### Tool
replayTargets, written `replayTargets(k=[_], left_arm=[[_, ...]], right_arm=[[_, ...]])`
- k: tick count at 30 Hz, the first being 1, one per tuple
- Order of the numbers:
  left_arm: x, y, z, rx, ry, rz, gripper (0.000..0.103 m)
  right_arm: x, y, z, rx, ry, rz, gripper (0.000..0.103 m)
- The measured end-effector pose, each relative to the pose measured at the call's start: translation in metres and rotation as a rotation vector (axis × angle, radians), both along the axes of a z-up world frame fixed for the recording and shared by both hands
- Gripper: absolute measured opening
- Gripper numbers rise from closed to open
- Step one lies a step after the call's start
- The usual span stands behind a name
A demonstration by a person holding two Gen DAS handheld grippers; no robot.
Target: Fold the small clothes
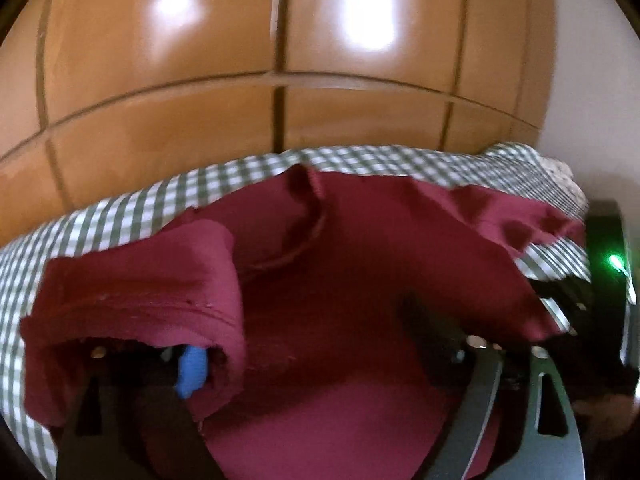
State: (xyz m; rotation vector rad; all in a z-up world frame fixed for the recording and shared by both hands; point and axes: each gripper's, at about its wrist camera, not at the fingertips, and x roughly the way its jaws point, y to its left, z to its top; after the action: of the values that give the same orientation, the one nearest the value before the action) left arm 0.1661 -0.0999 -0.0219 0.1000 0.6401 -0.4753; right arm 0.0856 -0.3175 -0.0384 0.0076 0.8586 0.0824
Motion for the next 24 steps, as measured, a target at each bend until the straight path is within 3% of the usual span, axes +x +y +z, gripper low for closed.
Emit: replayTargets(k=[3, 5, 7, 11, 13, 16, 18, 21, 23, 24], left_arm=[[-0.005, 0.005, -0.003, 0.069, 0.027, 0.025, 0.093], [-0.004, 0.016, -0.004, 0.12, 0.042, 0.106, 0.093], [-0.005, 0.031, -0.005, 0.108, 0.056, 0.163, 0.093], [-0.017, 0.064, -0.004, -0.001, 0.113, 0.158, 0.095], [-0.027, 0.079, -0.003, -0.078, 0.099, 0.136, 0.099], [-0.035, 0.095, -0.001, -0.135, 0.082, 0.148, 0.099], [-0.044, 0.114, 0.005, -0.205, 0.023, 0.229, 0.099], [-0.05, 0.156, 0.006, -0.372, -0.014, 0.369, 0.099], [-0.047, 0.182, -0.002, -0.423, -0.004, 0.514, 0.099], [-0.041, 0.197, -0.011, -0.447, 0.038, 0.597, 0.097]], right_arm=[[0.0, 0.001, 0.0, 0.0, 0.0, 0.0, 0.101], [0.0, 0.0, 0.0, 0.0, 0.0, 0.0, 0.101], [0.001, 0.001, 0.0, 0.0, 0.0, 0.0, 0.101], [0.0, 0.001, 0.0, -0.002, -0.001, -0.001, 0.101], [0.0, 0.002, 0.001, -0.008, -0.003, -0.001, 0.101], [-0.002, 0.004, 0.003, -0.027, -0.019, -0.005, 0.101], [-0.005, 0.01, 0.007, -0.057, -0.04, 0.002, 0.101], [-0.007, 0.025, 0.014, -0.141, -0.059, 0.022, 0.099], [-0.016, 0.051, 0.026, -0.191, -0.129, 0.096, 0.093], [-0.019, 0.062, 0.031, -0.195, -0.154, 0.133, 0.089]])
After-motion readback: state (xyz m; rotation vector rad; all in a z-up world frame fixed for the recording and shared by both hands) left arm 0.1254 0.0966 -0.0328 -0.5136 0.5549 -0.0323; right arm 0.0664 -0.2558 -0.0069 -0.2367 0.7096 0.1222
